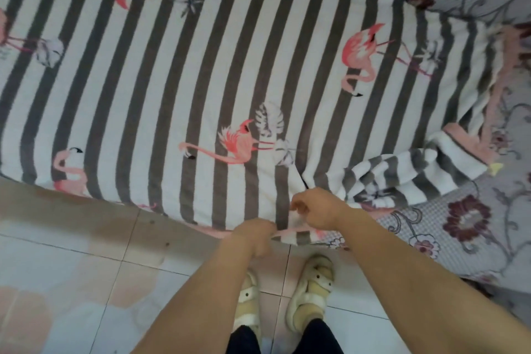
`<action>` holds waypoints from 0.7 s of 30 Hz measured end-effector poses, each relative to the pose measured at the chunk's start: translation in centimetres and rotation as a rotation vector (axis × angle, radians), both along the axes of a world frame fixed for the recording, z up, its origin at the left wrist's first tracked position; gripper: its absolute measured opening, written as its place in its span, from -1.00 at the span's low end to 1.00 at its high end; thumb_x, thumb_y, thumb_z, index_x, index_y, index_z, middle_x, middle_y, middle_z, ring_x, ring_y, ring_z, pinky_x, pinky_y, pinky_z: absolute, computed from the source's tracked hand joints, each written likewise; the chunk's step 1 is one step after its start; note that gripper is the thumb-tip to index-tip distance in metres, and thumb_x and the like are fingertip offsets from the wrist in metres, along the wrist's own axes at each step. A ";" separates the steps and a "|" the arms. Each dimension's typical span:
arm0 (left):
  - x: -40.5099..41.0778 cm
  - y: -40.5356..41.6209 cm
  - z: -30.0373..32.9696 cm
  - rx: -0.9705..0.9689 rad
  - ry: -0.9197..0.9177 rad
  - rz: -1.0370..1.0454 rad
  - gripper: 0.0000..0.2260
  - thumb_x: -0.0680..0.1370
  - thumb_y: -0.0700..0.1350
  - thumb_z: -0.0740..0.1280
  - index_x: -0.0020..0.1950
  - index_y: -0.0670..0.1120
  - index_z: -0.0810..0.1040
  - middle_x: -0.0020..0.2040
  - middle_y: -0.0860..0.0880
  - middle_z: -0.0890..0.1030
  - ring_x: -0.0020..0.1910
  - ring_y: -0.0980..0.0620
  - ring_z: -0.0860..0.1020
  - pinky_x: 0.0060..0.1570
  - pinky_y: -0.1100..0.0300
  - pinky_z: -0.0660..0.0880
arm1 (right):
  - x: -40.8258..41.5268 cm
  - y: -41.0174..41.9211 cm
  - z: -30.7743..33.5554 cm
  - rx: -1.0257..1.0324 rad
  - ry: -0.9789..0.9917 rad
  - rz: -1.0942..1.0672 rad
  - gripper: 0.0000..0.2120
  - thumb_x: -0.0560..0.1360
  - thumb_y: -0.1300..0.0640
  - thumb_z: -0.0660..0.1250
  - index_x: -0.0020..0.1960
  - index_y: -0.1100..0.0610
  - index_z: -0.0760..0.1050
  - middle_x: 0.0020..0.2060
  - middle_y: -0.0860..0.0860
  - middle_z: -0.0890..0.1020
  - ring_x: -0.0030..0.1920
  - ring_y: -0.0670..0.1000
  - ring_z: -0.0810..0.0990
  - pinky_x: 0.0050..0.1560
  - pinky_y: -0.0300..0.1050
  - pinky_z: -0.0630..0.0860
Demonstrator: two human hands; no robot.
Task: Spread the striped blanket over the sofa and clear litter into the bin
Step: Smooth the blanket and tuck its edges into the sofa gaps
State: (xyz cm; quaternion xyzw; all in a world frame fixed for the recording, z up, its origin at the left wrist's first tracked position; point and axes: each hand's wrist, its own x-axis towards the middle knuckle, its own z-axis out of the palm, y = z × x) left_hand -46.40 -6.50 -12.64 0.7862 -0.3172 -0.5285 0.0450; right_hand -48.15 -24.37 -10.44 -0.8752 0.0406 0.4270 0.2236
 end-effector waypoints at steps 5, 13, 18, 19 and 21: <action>2.1 -3.5 2.1 -0.155 -0.120 0.163 -0.64 0.51 -0.23 0.17 0.29 -0.06 0.48 0.29 -0.12 0.51 0.26 -0.14 0.46 0.20 0.06 0.44 | -0.9 -4.9 2.8 -0.152 -0.208 -0.141 -0.79 0.48 0.28 0.15 0.01 0.13 0.52 -0.02 0.11 0.60 0.01 0.16 0.56 -0.11 -0.09 0.45; 2.0 -16.5 5.8 -0.339 -0.196 0.037 -0.65 0.49 -0.26 0.20 0.24 -0.03 0.53 0.20 -0.12 0.57 0.18 -0.17 0.52 0.10 0.07 0.48 | -5.6 -15.8 6.3 -0.360 -0.207 -0.460 -0.76 0.47 0.25 0.20 0.11 0.16 0.49 0.06 0.15 0.57 0.07 0.20 0.53 -0.13 -0.10 0.40; -1.5 -23.8 4.1 -0.397 -0.171 -0.092 -0.76 0.52 -0.07 0.28 0.16 -0.10 0.51 0.12 -0.12 0.56 0.11 -0.14 0.53 -0.02 0.07 0.48 | -8.3 -22.1 4.9 -0.550 -0.388 -0.716 -0.45 0.43 0.24 0.27 0.39 0.24 0.24 0.30 0.23 0.37 0.26 0.27 0.39 0.15 0.11 0.42; -2.1 -24.9 3.4 -0.363 -0.211 -0.122 -0.66 0.52 -0.05 0.28 0.27 -0.09 0.43 0.20 -0.11 0.49 0.18 -0.16 0.49 0.06 -0.01 0.48 | -8.3 -23.1 4.4 -0.563 -0.400 -0.793 -0.36 0.43 0.21 0.29 0.45 0.26 0.14 0.36 0.25 0.30 0.30 0.29 0.34 0.21 0.15 0.39; -3.7 -27.4 1.9 -0.225 -0.304 -0.152 -0.49 0.51 -0.02 0.32 0.41 -0.08 0.25 0.30 -0.10 0.36 0.27 -0.19 0.38 0.17 -0.08 0.45 | -8.4 -25.7 3.0 -0.511 -0.359 -0.954 -0.23 0.45 0.11 0.33 0.51 0.24 -0.02 0.44 0.24 0.19 0.38 0.29 0.26 0.31 0.19 0.31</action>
